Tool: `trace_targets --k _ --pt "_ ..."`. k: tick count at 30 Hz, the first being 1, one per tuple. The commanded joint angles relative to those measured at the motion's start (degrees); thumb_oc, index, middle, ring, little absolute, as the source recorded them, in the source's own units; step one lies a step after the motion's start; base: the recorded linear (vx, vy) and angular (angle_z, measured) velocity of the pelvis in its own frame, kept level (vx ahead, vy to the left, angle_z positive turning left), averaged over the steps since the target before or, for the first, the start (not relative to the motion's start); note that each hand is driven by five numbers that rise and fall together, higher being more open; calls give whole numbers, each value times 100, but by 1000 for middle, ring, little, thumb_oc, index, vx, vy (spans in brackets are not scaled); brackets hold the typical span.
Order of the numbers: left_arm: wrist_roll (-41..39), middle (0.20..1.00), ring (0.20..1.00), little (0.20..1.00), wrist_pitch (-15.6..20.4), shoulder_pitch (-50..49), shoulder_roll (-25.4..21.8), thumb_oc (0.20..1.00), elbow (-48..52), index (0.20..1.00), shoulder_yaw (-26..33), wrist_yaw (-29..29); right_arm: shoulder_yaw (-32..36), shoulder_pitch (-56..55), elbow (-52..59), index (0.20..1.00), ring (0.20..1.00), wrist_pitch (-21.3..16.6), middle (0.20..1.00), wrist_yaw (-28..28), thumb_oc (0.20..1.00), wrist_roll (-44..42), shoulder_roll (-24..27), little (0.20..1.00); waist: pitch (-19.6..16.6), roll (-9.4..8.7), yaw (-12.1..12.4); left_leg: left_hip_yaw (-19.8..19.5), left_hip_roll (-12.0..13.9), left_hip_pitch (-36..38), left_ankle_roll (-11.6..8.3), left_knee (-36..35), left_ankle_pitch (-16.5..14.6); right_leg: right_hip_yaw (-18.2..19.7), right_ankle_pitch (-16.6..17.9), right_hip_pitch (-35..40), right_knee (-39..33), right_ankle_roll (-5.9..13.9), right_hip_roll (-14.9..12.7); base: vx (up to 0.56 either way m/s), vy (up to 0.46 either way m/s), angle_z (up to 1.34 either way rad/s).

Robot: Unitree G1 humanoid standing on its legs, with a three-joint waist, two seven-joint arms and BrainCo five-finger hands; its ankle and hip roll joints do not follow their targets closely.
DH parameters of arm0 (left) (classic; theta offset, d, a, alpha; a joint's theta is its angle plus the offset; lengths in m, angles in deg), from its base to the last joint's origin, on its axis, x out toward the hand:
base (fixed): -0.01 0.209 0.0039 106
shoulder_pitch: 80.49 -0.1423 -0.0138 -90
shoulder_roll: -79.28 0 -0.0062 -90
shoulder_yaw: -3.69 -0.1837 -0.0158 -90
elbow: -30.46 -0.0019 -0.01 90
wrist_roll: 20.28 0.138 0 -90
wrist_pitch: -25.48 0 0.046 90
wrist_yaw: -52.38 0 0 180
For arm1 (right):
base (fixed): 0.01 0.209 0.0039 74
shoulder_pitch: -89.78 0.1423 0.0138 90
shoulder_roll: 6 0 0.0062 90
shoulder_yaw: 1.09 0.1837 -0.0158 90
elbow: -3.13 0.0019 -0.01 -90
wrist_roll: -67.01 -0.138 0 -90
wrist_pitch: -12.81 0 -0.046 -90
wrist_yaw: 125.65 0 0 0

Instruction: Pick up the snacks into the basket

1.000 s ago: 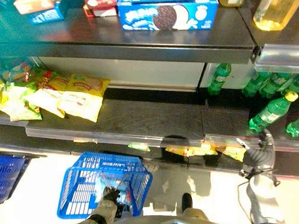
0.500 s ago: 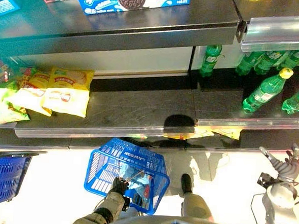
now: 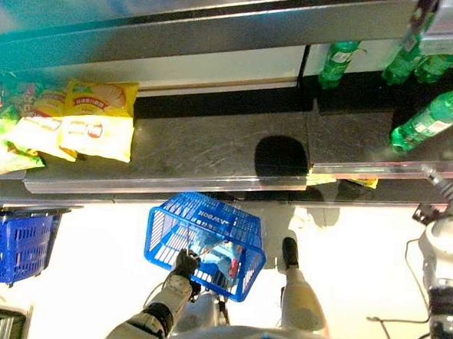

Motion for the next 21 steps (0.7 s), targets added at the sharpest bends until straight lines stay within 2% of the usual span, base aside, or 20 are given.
trace_targets --k 1,11,21 --pt "103 200 200 200 -98 14 -335 200 -421 200 -124 -64 -147 340 139 1000 1000 -174 1000 -29 1000 -91 289 1000 -48 -375 168 -213 -218 -237 79 0 94 -70 -87 -91 97 211 5 -52 -5 1" --pt "18 200 200 200 -70 43 -323 200 -322 200 -317 -57 -629 1081 49 1000 1000 -72 1000 72 1000 18 631 1000 160 -276 291 -334 -281 -467 64 0 200 -162 -19 -250 87 223 -24 -35 -6 3" --pt "-82 200 200 200 -42 15 -327 200 -256 200 -442 -17 -1216 1721 -777 1000 1000 22 1000 139 1000 -142 453 1000 269 -195 428 -412 -358 -609 89 0 236 -193 22 -364 85 220 -50 -4 -3 5"
